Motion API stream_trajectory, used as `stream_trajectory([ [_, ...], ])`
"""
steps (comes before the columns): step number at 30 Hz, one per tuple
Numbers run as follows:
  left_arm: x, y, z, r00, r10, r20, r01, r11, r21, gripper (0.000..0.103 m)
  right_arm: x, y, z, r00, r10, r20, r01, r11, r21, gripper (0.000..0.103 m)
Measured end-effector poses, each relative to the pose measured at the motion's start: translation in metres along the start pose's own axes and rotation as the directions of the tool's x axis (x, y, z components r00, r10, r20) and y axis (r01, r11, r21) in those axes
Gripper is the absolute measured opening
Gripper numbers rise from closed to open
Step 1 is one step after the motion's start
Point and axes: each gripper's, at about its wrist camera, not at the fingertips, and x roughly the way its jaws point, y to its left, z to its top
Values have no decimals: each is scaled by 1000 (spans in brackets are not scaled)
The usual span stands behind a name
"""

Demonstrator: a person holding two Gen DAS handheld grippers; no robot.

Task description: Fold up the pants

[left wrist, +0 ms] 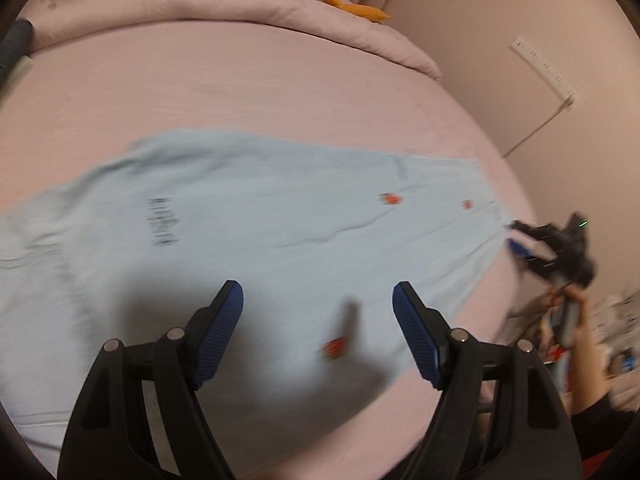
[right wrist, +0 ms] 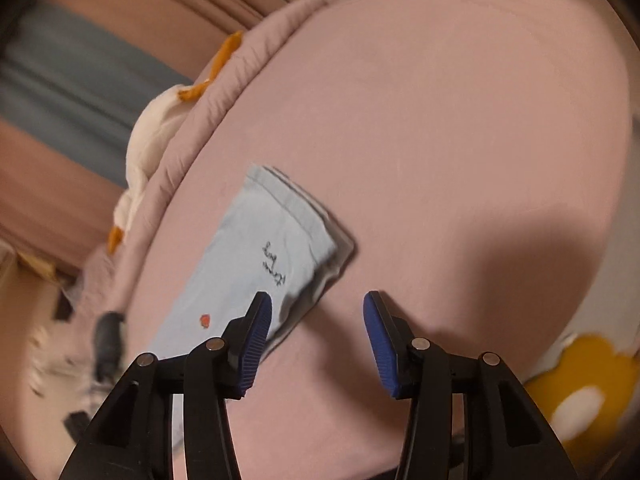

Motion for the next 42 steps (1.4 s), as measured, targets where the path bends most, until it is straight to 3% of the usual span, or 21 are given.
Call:
stream_trajectory([
  [3,15,-8,8,994,-109,-12,108,992,-63,78,10,3,-1,997,59,41,-61,998,29,49],
  [5,22,-10,9,990,-142,-19,139,984,-107,78,16,17,-10,997,54,61,-55,998,12,48],
  [8,33,-4,9,986,-160,-36,151,972,-179,77,5,27,-18,995,26,99,-23,999,-32,22],
  [10,33,0,7,983,-179,-33,168,961,-218,78,-1,32,-24,992,52,112,-48,998,-37,15],
  [12,29,3,8,980,-198,-25,185,950,-250,78,-10,62,-34,985,72,156,-47,986,-158,13],
  [14,27,4,12,979,-203,-17,192,944,-268,78,-20,100,-49,980,82,181,-22,950,-312,13],
  [17,21,-2,16,962,-271,29,267,917,-297,78,-20,160,-82,979,108,174,-4,859,-512,13],
  [22,16,-10,18,894,-428,134,447,821,-355,91,6,233,-158,984,90,155,65,626,-777,13],
  [24,22,-9,17,866,-474,158,496,778,-385,94,22,247,-184,990,77,121,57,567,-822,13],
  [26,30,-4,14,860,-485,158,503,753,-425,95,39,255,-213,994,52,96,57,503,-862,13],
  [28,41,3,11,873,-466,141,474,745,-470,93,50,263,-236,994,37,103,77,429,-900,13],
  [29,46,7,10,879,-458,133,461,742,-487,90,54,268,-248,993,34,111,90,384,-919,13],
  [30,47,8,11,887,-443,129,446,751,-487,78,54,268,-256,992,37,117,97,356,-930,13],
  [32,44,9,15,904,-414,111,415,780,-469,48,55,271,-267,991,44,127,108,302,-947,13],
  [33,44,9,18,910,-402,106,403,790,-462,26,55,273,-269,991,48,127,108,290,-951,13],
  [38,18,16,14,930,-336,150,368,847,-383,18,48,279,-273,992,76,102,80,259,-963,13],
  [42,0,32,7,953,-258,156,298,887,-354,15,54,293,-287,993,95,76,57,196,-979,13],
])
